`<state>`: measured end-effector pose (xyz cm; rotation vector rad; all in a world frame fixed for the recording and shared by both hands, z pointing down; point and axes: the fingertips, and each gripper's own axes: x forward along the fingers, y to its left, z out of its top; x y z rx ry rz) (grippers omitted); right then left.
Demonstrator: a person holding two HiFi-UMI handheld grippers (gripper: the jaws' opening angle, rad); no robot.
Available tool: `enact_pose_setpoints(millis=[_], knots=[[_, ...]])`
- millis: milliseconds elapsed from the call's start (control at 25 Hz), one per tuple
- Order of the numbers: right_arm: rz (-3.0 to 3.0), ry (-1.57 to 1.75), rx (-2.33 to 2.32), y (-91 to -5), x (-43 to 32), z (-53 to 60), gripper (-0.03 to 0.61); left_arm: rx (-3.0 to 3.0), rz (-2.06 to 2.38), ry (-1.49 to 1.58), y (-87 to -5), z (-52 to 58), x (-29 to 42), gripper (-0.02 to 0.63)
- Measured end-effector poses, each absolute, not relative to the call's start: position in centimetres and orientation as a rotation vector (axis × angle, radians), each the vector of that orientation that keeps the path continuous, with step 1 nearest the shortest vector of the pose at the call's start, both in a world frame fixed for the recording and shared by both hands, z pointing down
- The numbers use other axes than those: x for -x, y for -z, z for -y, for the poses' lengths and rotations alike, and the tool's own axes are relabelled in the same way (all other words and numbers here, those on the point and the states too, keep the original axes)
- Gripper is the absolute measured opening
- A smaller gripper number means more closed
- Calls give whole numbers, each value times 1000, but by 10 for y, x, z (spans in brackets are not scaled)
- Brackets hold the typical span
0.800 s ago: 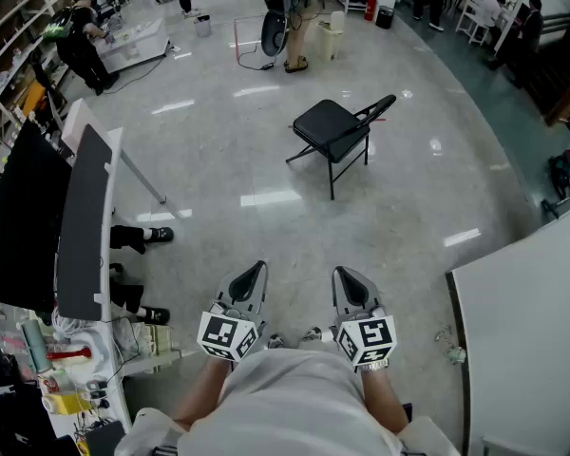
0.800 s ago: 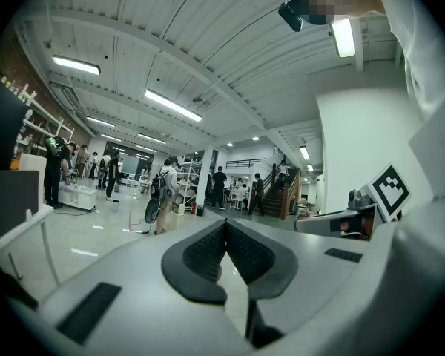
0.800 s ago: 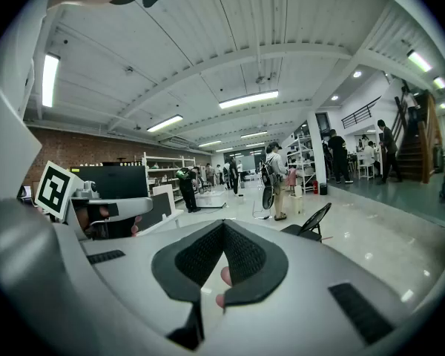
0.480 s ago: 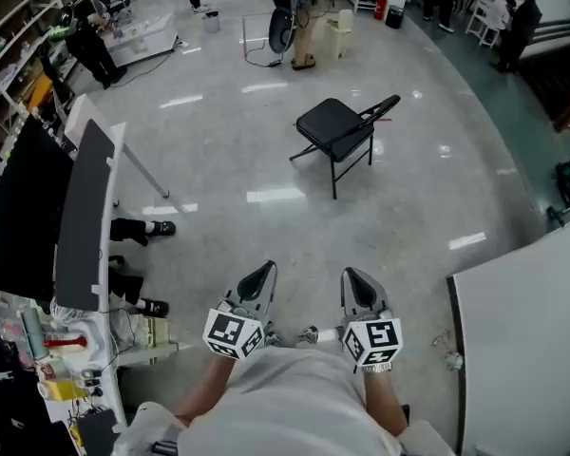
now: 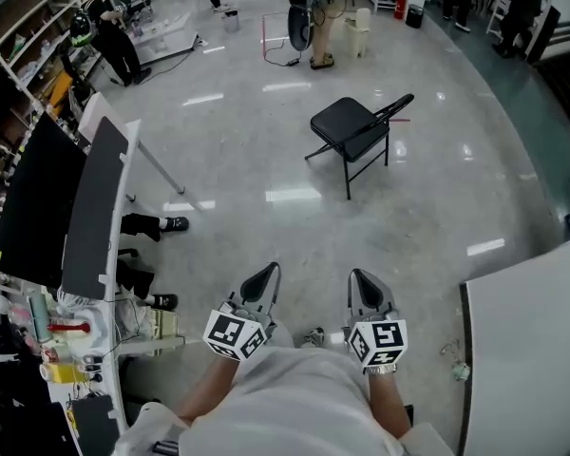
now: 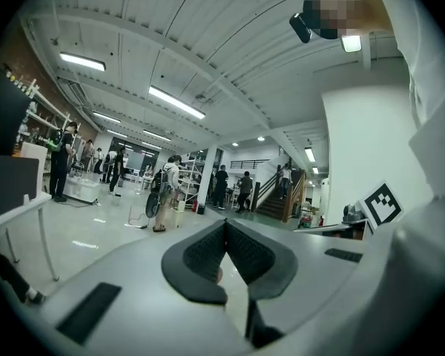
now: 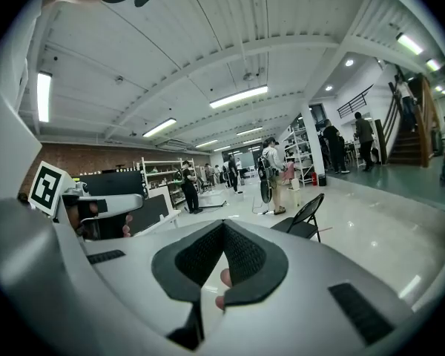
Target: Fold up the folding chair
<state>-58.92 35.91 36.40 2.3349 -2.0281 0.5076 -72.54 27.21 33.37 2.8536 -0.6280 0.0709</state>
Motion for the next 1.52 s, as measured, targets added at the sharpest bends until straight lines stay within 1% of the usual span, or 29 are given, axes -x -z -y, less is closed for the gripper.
enact_pose_setpoints(millis=[160, 480, 680, 1120, 1520], knots=[[2062, -527, -2354, -362, 579, -361, 5, -2859, 646, -78, -335, -271, 715, 11], [2022, -550, -2336, -372, 568, -333, 5, -2822, 624, -64, -346, -234, 701, 11], [1989, -585, -2319, -382, 559, -292, 5, -2813, 561, -59, -352, -196, 687, 11], [1940, -563, -2349, -366, 543, -171, 5, -2824, 474, -9, -342, -70, 658, 11], [1890, -551, -2372, -371, 548, -96, 5, -2815, 504, -4, -344, 15, 676, 11]])
